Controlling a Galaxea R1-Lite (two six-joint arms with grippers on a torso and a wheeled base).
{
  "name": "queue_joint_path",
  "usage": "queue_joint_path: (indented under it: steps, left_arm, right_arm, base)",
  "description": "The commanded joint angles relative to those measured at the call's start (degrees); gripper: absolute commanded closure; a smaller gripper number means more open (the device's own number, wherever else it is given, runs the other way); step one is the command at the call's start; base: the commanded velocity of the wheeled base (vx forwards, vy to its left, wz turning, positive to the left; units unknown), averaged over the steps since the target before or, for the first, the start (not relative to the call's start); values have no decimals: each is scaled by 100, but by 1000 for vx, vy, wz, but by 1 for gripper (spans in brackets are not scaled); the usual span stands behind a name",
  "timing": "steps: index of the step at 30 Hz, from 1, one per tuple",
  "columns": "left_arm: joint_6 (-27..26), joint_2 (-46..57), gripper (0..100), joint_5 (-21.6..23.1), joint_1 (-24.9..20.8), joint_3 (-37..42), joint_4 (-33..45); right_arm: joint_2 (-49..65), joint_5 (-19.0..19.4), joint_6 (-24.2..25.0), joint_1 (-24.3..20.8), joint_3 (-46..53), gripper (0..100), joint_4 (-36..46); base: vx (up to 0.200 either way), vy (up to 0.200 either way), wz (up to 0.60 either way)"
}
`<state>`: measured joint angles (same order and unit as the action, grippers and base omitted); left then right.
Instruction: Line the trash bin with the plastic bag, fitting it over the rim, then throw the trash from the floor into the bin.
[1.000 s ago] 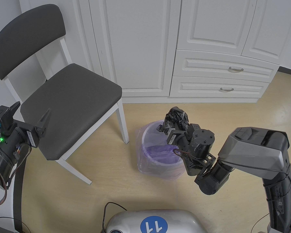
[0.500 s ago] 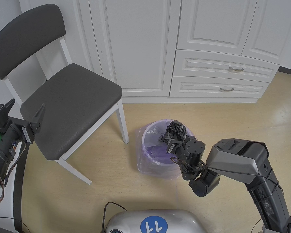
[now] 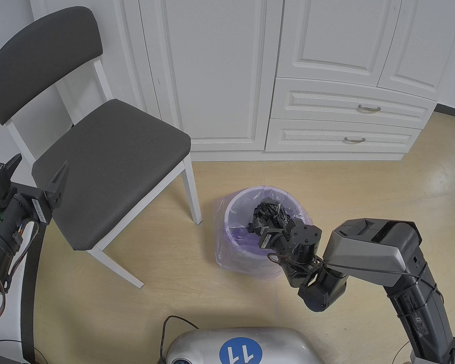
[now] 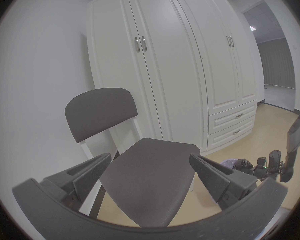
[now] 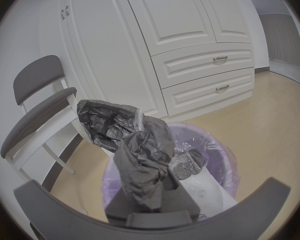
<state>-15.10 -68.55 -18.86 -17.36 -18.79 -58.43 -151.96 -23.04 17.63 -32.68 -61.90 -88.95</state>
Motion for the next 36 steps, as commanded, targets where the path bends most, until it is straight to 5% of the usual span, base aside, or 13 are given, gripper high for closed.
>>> queue_joint_path:
  steps: [1, 17, 36]
  left_arm:
    - [-1, -53, 0, -4, -4, 24, -2]
    - [-19, -141, 0, -4, 101, 15, 7]
    - [-28, -141, 0, -4, 101, 33, -2]
  right_arm:
    - [-1, 291, -14, -1, -639, 100, 106]
    - [-598, 291, 435, -80, -1957, 100, 941]
    - [-431, 159, 707, 166, -1781, 100, 1187]
  base:
    - [0, 0, 0]
    - [0, 0, 0]
    - [0, 0, 0]
